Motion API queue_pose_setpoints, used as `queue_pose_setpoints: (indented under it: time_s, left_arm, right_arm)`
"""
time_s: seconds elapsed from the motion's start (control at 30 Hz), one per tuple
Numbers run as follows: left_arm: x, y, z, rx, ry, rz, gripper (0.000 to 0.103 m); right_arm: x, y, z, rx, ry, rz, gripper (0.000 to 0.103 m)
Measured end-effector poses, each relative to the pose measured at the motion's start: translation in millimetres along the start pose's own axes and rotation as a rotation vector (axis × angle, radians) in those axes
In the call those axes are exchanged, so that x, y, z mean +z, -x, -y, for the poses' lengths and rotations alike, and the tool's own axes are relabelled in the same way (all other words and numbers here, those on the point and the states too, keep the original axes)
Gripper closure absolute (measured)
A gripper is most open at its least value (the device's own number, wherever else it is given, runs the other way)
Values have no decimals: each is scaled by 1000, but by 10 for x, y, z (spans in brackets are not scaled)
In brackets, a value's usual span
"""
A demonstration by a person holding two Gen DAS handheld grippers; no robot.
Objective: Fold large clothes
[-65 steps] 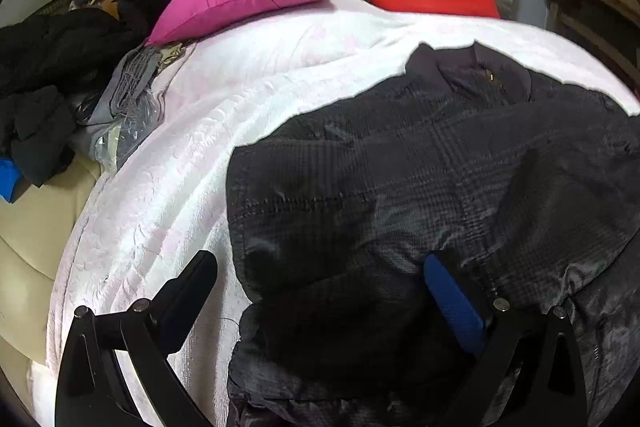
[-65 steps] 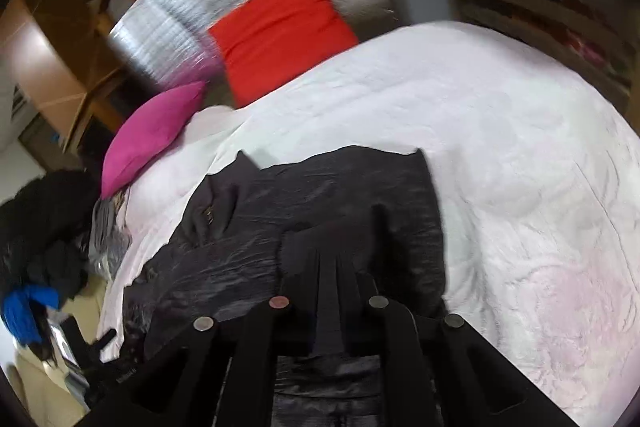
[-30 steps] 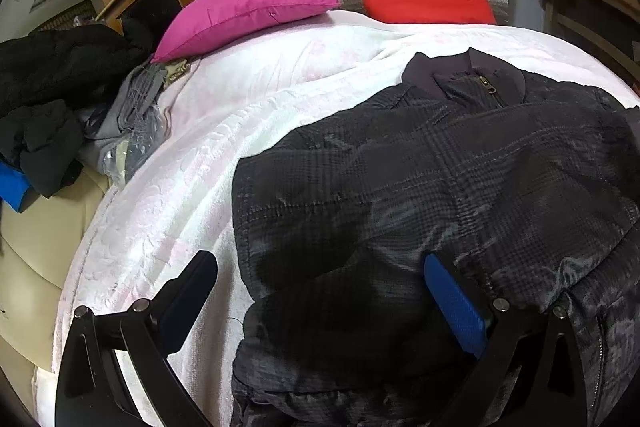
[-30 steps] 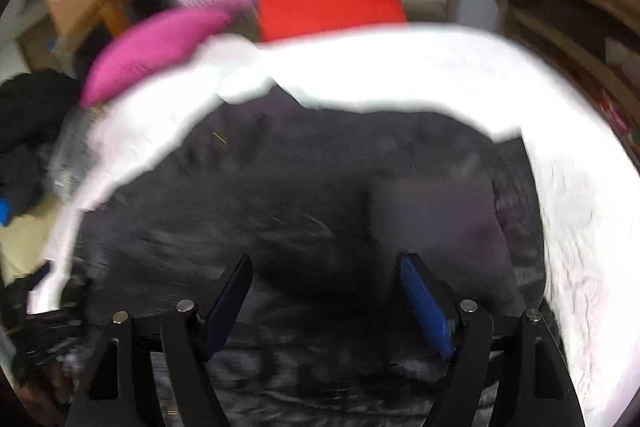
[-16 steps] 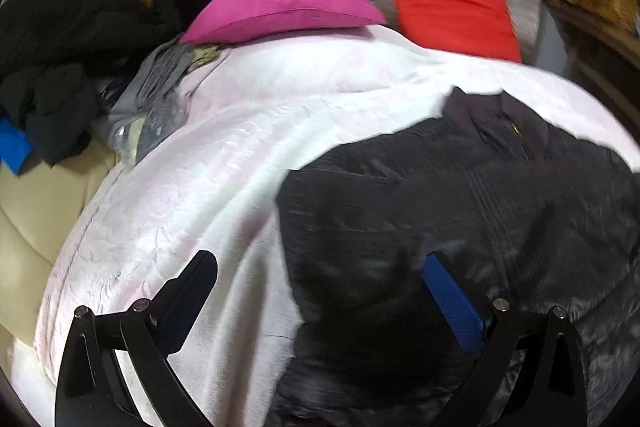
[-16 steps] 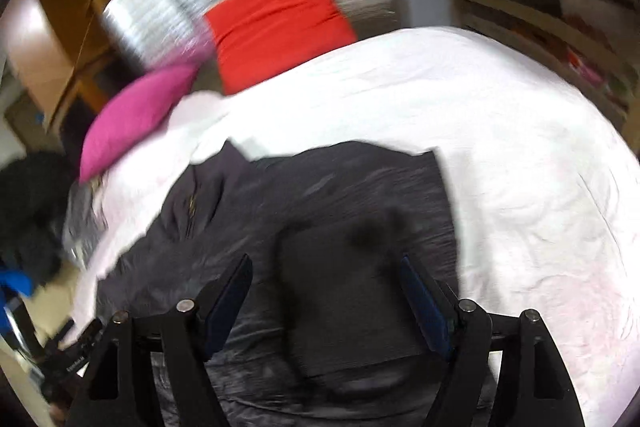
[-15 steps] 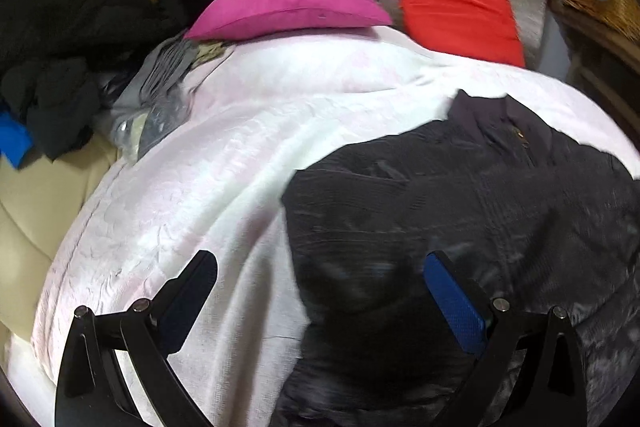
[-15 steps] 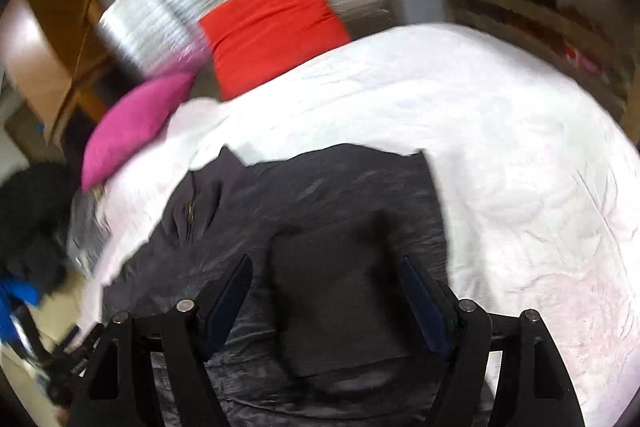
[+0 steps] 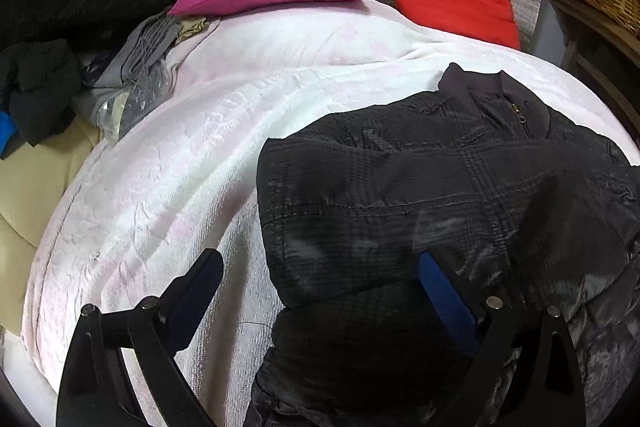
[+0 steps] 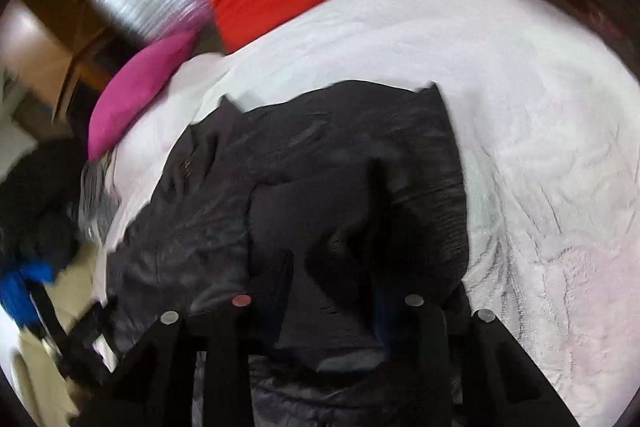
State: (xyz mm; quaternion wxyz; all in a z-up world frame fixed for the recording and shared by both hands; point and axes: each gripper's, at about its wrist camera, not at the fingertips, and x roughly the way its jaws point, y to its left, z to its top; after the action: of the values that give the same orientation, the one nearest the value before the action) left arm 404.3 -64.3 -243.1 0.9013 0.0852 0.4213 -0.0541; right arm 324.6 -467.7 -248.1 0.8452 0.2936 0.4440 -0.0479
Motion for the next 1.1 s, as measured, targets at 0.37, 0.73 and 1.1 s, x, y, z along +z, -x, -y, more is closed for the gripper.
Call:
queue_pose_setpoints:
  time_s: [0.37,0.73,1.1]
  left_arm:
    - [15,41,15,38,-28,23,5]
    - [-13,-37,134,76,-88,-2,5]
    - [-18,64,125,62,-83,37,5]
  right_arm:
    - [-120,257,-241,-137,135,137,90]
    - [-40,157,96,-215,23,62,88]
    - [-17,696,-147,-148,23,398,6]
